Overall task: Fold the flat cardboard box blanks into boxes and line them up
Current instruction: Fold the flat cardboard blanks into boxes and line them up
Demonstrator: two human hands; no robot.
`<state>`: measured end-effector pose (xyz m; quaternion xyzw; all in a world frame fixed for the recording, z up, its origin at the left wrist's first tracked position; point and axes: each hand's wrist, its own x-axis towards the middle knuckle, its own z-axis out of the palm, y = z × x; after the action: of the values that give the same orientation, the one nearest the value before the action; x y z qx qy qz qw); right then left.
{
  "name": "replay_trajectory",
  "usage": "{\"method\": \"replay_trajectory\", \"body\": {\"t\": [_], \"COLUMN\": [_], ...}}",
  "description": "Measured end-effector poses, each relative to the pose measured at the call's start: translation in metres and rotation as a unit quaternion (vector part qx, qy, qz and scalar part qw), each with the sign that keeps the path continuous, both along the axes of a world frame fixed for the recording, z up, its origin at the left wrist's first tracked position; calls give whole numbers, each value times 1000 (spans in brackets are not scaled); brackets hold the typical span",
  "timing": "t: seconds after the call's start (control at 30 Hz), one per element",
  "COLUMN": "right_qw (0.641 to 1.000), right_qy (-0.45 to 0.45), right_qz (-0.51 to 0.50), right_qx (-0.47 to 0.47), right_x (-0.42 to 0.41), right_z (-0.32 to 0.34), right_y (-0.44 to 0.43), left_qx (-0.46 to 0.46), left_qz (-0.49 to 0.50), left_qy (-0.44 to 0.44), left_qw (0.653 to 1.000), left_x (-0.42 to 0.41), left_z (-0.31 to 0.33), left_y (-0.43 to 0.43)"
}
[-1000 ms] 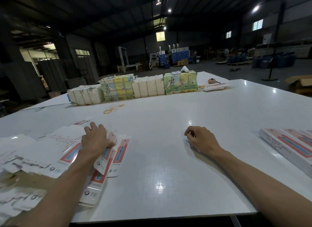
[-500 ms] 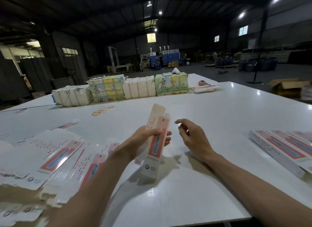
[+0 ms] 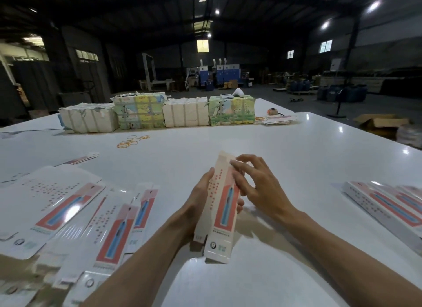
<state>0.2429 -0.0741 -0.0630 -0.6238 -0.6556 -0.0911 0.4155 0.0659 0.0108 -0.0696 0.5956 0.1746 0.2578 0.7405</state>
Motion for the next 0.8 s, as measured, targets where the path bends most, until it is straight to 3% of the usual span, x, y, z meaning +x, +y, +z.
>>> {"method": "replay_trajectory", "body": {"t": [0.1,0.23,0.5,0.63,0.8], "right_qw": [1000,986,904,873,860], "right_qy": [20,157,409,461,471], "right_qz": [14,56,121,160,197], "right_qx": [4,19,-20,-11,-4], "right_x": [1,1,4,9,9], "right_z": [4,12,29,33,37], "right_y": [0,1,-8,-13,-16], "left_qx": [-8,-10,-16,-30,-34], "left_qz": [-7,-18,-115,-137,-145], "left_qy": [7,11,30,48,36], "left_qw": [1000,1000,993,989,988], "left_x": [3,2,3,9,10], "left_z": [3,3,9,14,25], "left_y": [-2,-2,-2,-9,-18]}}
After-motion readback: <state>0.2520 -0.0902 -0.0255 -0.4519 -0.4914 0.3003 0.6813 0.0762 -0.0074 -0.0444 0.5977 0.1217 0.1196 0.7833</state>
